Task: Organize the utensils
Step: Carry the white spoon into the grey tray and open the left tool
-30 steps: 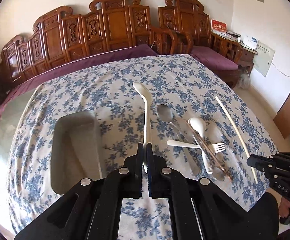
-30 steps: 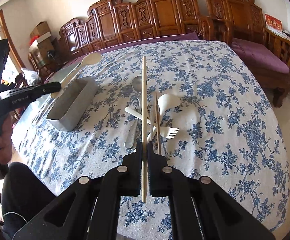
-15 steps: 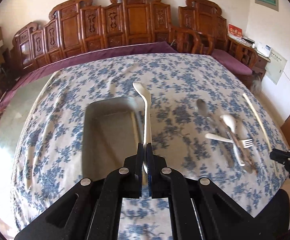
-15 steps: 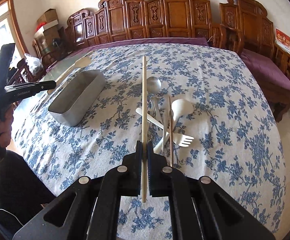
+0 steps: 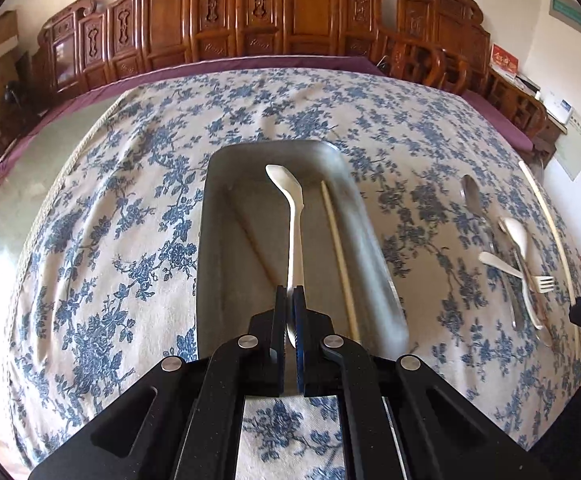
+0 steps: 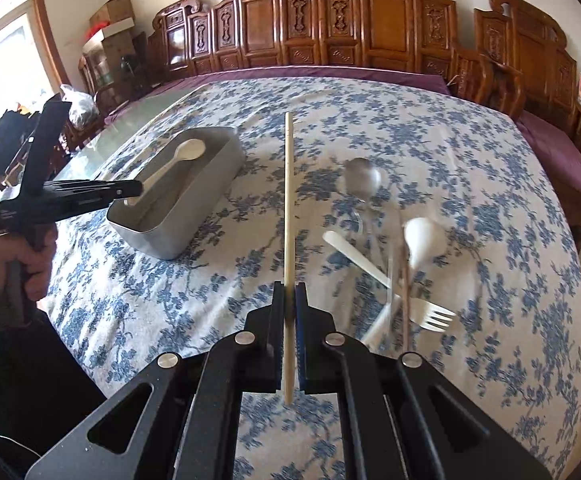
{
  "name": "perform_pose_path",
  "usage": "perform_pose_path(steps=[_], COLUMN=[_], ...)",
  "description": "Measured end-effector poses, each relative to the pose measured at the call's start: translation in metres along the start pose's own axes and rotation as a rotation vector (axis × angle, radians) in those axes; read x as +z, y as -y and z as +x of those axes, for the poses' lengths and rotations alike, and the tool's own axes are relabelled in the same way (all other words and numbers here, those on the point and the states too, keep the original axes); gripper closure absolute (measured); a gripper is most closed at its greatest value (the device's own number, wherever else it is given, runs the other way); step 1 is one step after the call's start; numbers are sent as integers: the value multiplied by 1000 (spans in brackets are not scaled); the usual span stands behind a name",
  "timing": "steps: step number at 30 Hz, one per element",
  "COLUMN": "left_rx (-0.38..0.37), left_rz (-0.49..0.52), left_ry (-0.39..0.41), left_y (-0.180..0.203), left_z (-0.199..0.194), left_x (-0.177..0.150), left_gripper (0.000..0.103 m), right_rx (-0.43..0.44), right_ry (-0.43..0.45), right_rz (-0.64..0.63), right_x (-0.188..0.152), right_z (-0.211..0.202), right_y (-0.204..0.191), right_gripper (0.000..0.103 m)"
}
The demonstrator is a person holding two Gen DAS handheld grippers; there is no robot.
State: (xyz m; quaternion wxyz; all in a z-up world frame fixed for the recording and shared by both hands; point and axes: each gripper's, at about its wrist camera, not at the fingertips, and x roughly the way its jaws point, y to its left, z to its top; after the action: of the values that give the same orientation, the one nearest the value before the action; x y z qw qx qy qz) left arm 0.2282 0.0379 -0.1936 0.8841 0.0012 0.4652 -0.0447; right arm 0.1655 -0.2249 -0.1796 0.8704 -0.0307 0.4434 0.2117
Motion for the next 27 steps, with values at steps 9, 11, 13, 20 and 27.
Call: perform_pose_path(steps=[9, 11, 13, 20, 27], left_rx=[-25, -33, -46, -79, -71], left_rz=[-16, -22, -30, -51, -71], left_ry=[-17, -15, -20, -3, 38], left_y=[-9, -11, -12, -17, -26], left_z=[18, 19, 20, 14, 5], left_x=[2, 3, 3, 5, 6], left_gripper=[100, 100, 100, 100, 100], right_rx=[23, 23, 24, 23, 26], right_ry=[-39, -43, -47, -55, -65], right_rz=[-2, -6, -3, -18, -50], right_x=[12, 15, 18, 27, 35], right_z=[22, 26, 29, 35, 40], right_y=[-9, -12, -15, -25, -42], right_gripper=[97, 97, 97, 97, 97])
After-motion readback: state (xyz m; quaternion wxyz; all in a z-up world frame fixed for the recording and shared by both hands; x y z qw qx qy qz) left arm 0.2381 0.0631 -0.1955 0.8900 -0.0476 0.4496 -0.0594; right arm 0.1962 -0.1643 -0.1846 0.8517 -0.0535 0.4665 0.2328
